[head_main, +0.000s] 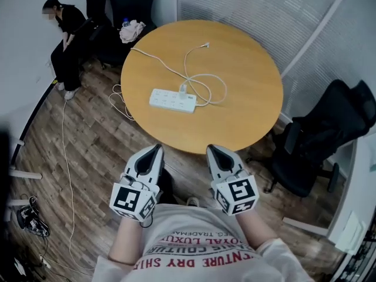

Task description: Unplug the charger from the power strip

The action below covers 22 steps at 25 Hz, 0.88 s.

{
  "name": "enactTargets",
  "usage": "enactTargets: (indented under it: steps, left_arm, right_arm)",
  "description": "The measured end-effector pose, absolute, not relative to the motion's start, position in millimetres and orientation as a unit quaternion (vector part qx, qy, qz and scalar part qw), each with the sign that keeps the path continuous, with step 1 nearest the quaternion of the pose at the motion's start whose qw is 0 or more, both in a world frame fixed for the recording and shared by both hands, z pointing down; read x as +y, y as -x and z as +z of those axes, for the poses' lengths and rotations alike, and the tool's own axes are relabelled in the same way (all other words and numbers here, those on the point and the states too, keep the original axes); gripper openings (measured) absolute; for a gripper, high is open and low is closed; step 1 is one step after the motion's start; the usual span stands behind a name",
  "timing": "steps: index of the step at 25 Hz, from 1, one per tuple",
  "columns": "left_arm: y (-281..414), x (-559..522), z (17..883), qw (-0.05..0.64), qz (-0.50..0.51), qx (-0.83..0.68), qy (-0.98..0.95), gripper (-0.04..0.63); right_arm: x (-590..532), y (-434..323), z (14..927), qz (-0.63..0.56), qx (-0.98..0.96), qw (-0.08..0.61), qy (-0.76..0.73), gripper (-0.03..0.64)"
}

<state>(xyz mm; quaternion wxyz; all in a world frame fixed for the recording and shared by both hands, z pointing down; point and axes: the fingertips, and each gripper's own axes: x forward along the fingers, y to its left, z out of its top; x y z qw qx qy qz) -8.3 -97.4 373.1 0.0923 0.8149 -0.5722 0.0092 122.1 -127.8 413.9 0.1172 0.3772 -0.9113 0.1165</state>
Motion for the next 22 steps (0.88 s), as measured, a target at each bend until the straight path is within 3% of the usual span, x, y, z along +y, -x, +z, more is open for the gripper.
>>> enactTargets:
  steps: [14,22]
  left_arm:
    - [99.7,-324.6,390.2,0.091,0.048,-0.444,-0.89,0.029]
    - [106.2,-375.9,461.0,0.134,0.108,-0.367,-0.914,0.029]
  right_arm:
    - [-305.0,-49.0,425.6,0.15,-0.838,0.114,-0.512,0.028]
    - [-342.6,-34.9,476.9,0.211,-0.791,0.159,-0.552,0.028]
